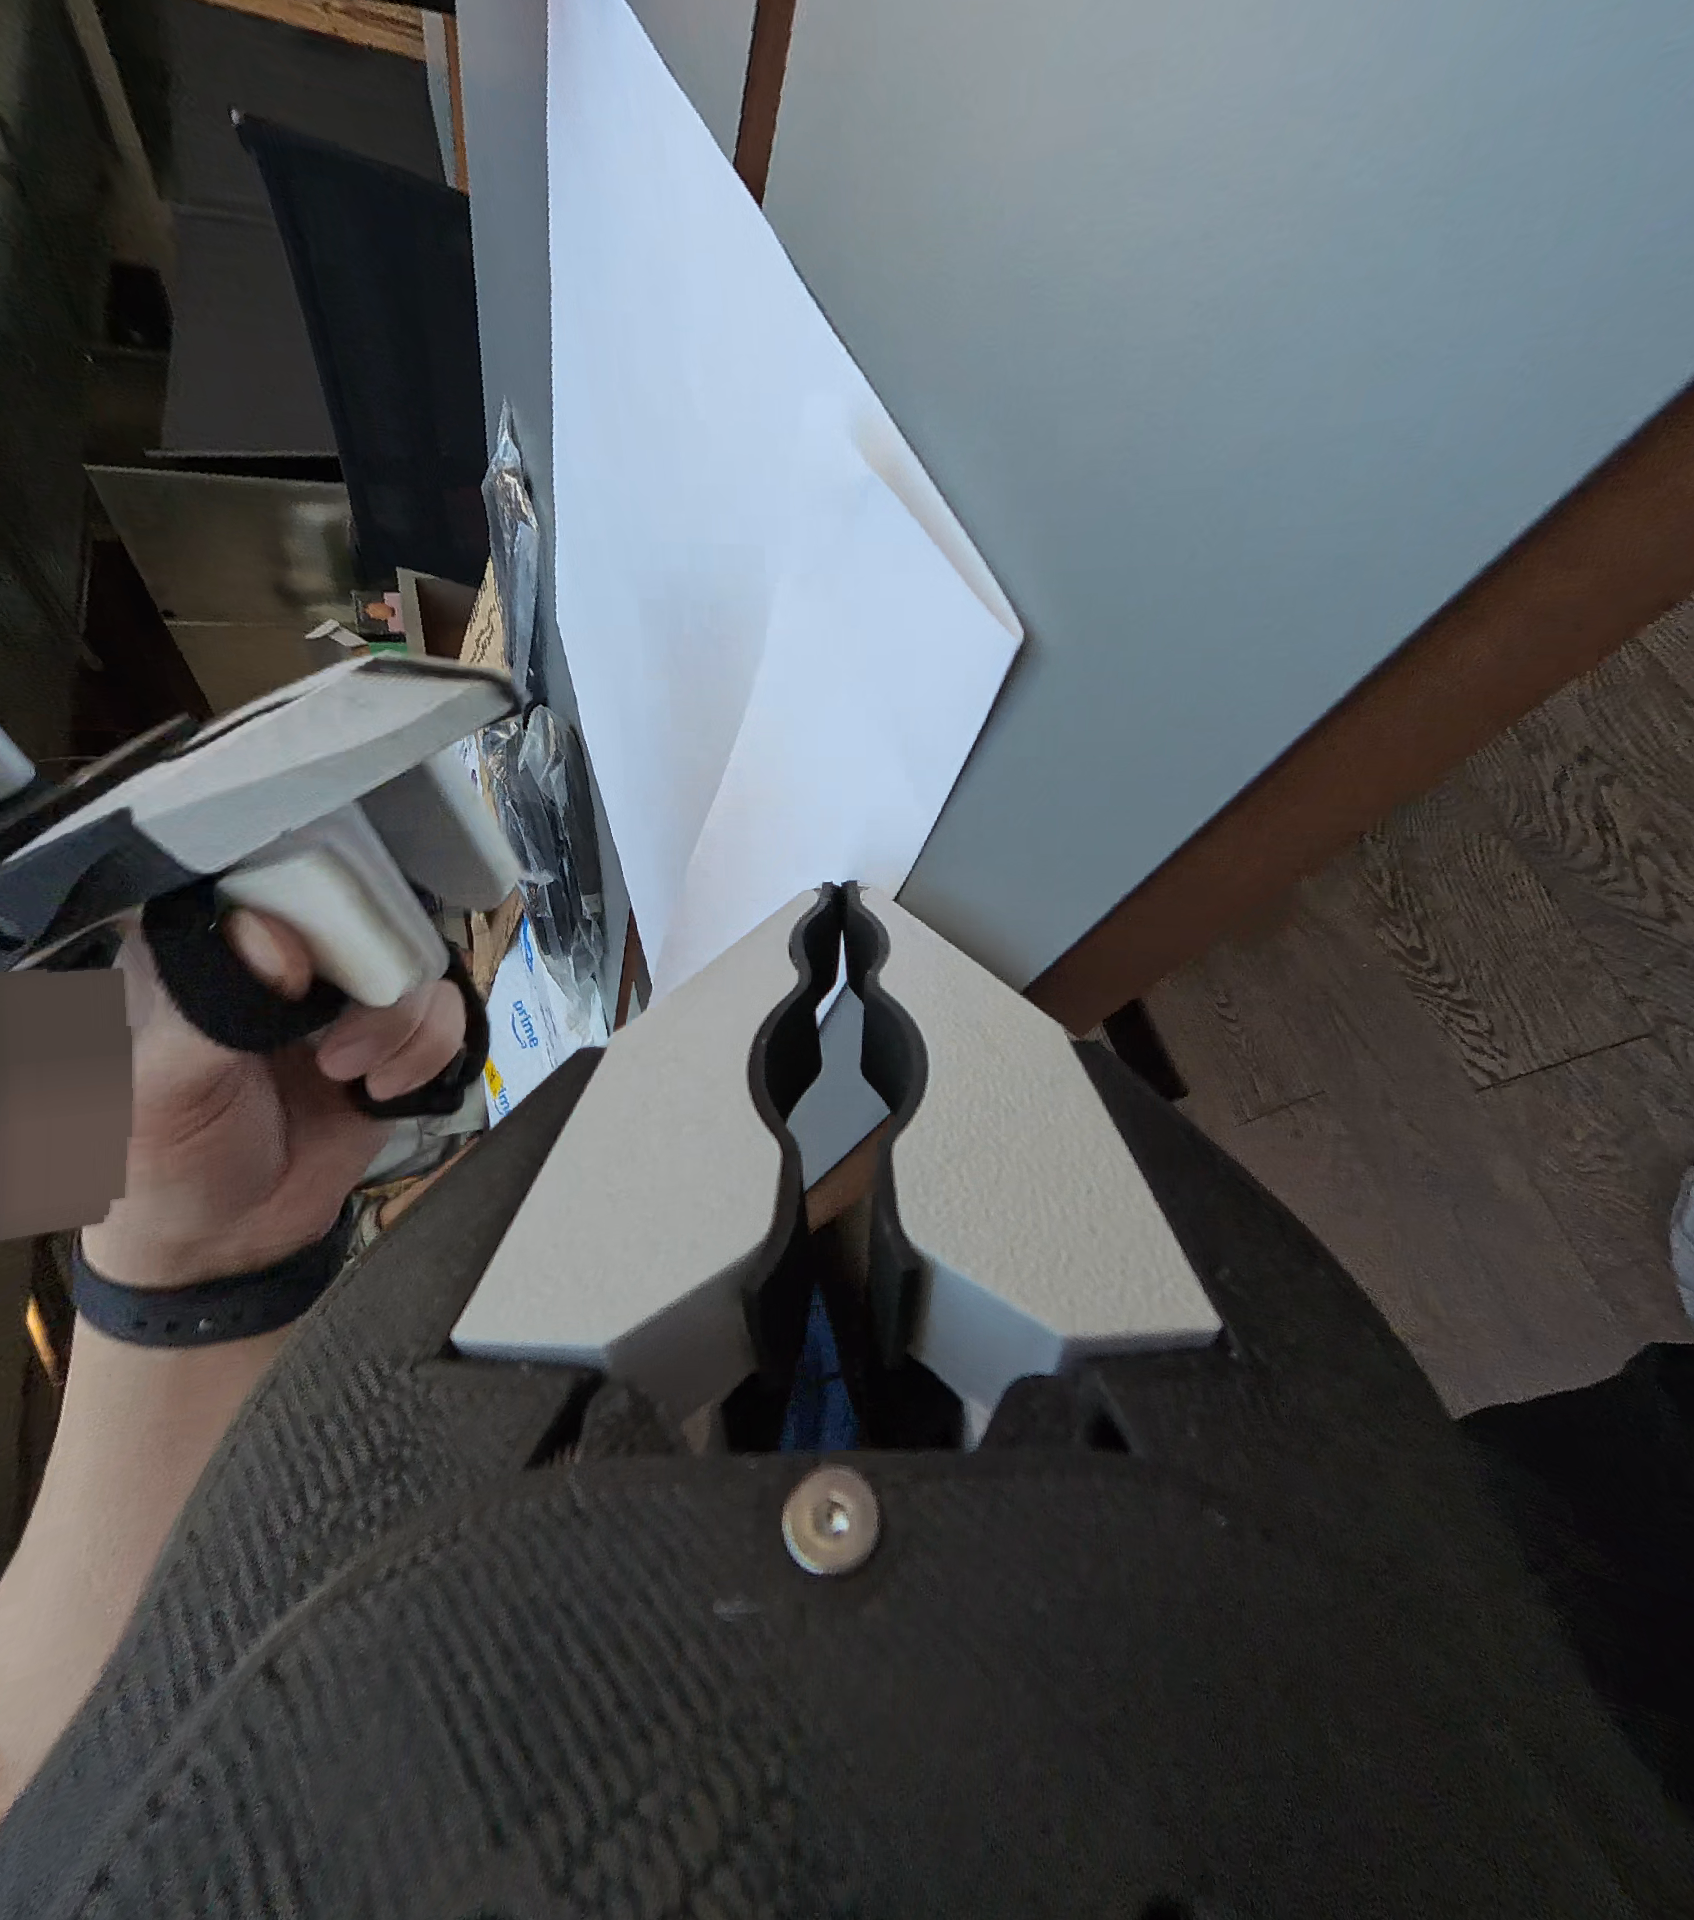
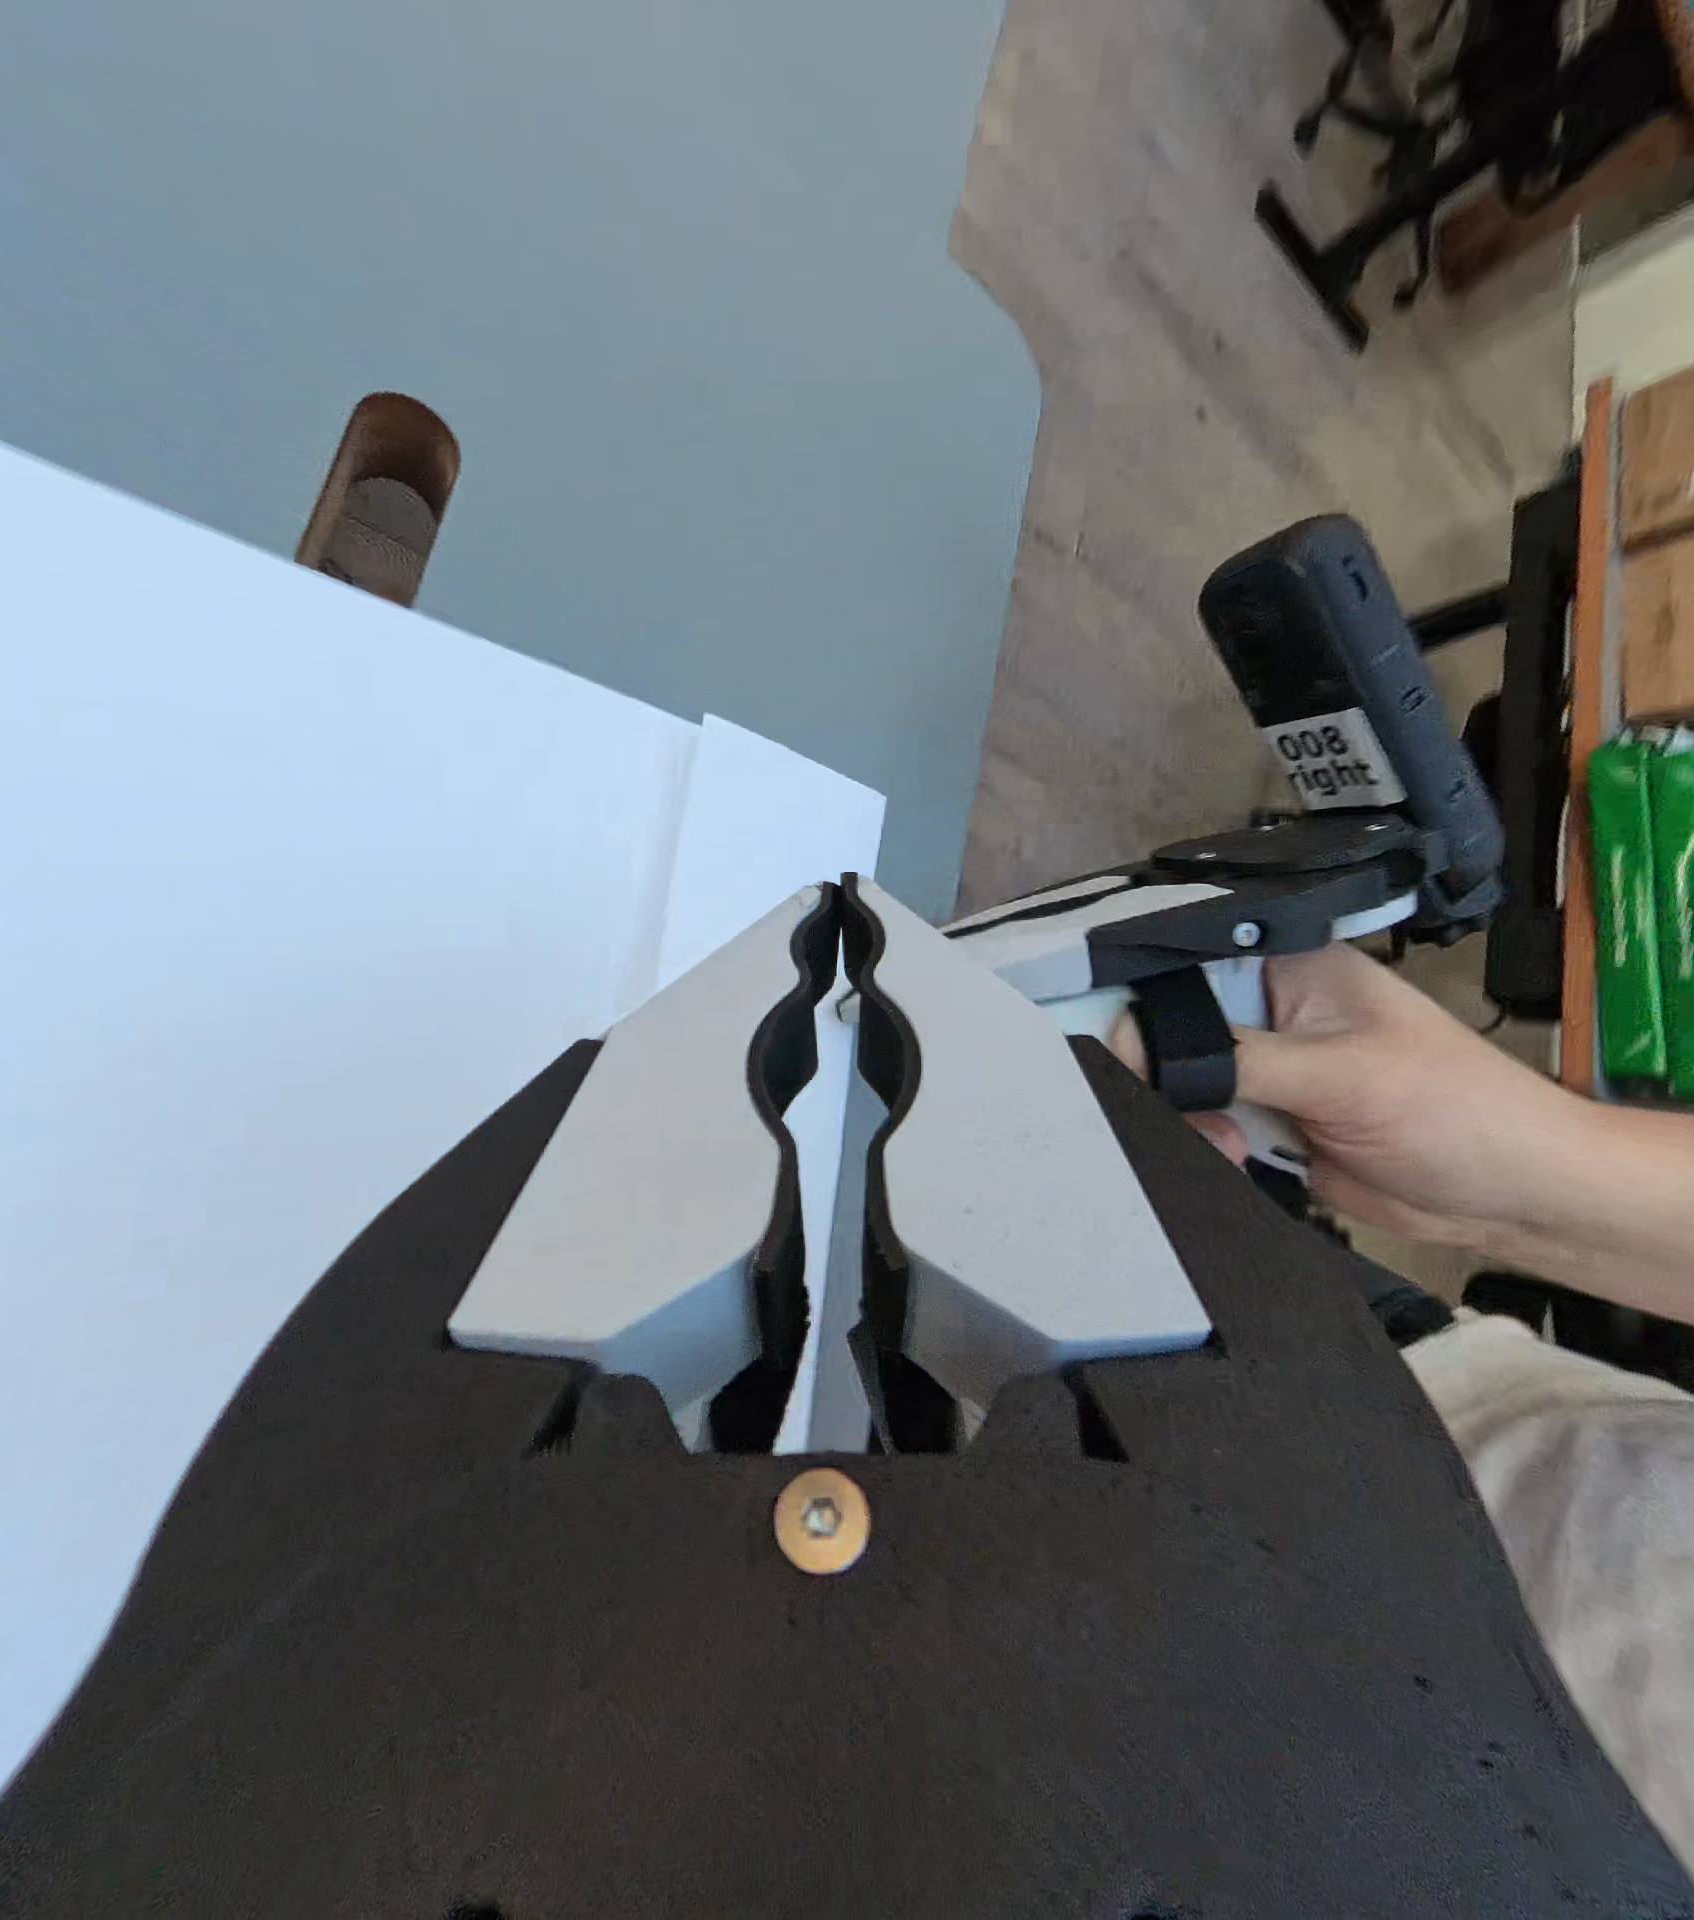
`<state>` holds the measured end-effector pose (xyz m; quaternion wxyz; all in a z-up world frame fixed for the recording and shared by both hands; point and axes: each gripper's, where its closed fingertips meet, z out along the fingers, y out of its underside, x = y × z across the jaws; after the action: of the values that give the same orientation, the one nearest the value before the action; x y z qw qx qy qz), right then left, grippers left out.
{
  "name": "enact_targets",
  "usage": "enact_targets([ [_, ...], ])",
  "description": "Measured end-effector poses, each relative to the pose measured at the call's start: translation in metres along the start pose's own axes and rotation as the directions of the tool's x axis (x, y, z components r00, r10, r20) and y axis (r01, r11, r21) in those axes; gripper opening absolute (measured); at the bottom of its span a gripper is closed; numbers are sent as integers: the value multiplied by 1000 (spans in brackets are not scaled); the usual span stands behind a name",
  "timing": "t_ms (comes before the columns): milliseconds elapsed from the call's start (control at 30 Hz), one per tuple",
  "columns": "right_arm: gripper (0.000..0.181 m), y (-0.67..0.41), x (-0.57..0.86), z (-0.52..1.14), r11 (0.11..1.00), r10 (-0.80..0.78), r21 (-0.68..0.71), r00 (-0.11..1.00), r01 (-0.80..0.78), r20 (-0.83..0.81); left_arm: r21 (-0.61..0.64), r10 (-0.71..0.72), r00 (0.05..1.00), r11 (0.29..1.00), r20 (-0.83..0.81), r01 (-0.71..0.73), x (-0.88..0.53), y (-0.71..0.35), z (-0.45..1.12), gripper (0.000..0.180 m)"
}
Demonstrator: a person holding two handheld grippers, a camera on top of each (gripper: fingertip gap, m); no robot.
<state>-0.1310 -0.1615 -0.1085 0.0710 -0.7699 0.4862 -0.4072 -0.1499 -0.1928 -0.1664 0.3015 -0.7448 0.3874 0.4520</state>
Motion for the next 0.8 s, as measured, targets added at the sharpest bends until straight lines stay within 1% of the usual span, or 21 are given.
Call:
enact_targets([
  [100, 0, 1, -4, 31, 981, 80, -174, 995, -90, -65, 8, 19, 1000, 1000, -22, -19, -1, 0, 2, 0],
  [233, 0, 9, -8, 52, 940, 132, -301, 985, -160, -112, 42, 116, 993, 992, 8, -116, -4, 2, 8, 0],
  [300, 0, 23, -15, 58, 902, 213, -363, 972, -234, -97, 92, 131, 991, 987, 1, -131, -4, 2, 7, 0],
  [333, 0, 22, -12, 60, 903, 235, -341, 965, -260, -113, 110, 143, 990, 984, -12, -141, -4, 3, 8, 0],
  [400, 0, 22, -12, 61, 902, 226, -344, 965, -260, -136, 98, 134, 991, 987, -19, -131, -8, 14, 14, 0],
  [567, 0, 22, -12, 60, 915, 195, -324, 966, -241, -170, 172, 159, 987, 973, -24, -153, -10, 29, 16, 0],
  [700, 0, 22, -11, 60, 908, 203, -336, 964, -251, -171, 145, 194, 981, 971, -3, -192, -15, 46, 21, 0],
  [800, 0, 23, -11, 60, 904, 213, -339, 962, -261, -172, 159, 228, 974, 961, 13, -227, -17, 50, 23, 0],
])
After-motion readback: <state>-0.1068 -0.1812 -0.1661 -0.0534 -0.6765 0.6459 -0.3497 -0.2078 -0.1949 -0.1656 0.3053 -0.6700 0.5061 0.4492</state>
